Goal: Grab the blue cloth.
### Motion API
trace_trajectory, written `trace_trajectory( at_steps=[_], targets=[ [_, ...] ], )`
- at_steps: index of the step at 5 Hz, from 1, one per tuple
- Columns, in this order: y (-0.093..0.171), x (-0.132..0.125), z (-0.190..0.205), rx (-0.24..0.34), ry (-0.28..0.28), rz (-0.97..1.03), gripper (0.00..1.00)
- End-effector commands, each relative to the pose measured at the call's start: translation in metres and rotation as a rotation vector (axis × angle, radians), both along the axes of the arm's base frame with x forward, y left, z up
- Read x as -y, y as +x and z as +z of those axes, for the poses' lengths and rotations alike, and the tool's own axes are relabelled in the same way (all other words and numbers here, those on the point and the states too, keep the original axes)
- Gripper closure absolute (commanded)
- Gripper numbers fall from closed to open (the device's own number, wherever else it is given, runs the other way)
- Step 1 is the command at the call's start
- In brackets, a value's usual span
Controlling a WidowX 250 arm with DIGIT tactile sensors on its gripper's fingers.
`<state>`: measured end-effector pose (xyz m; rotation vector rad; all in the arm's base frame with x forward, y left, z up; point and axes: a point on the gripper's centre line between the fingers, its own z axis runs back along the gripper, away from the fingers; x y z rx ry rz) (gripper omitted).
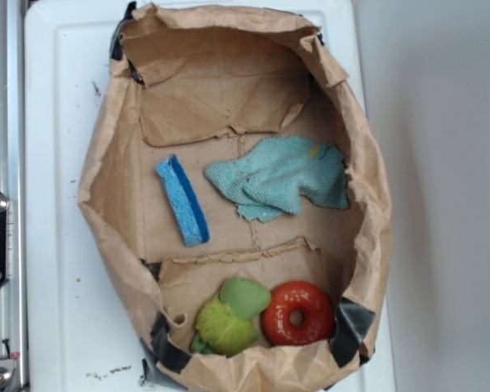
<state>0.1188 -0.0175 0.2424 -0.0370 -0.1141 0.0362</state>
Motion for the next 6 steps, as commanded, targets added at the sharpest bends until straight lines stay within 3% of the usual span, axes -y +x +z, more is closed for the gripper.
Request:
trace_trajectory(
  at_steps=[1,2,3,5,6],
  targets=[
    [0.000,0.000,0.000,0.000,0.000,0.000,0.00],
    [0.050,-0.018,-0.013,0.065,0.037,0.037,0.00],
    [0.082,-0.027,-0.023,0.073,0.047,0.066,0.00],
    [0.142,-0.038,-0.062,0.191,0.151,-0.050,0.00],
    [0.164,-0.041,-0.090,0.208,0.155,-0.090,0.00]
  ],
)
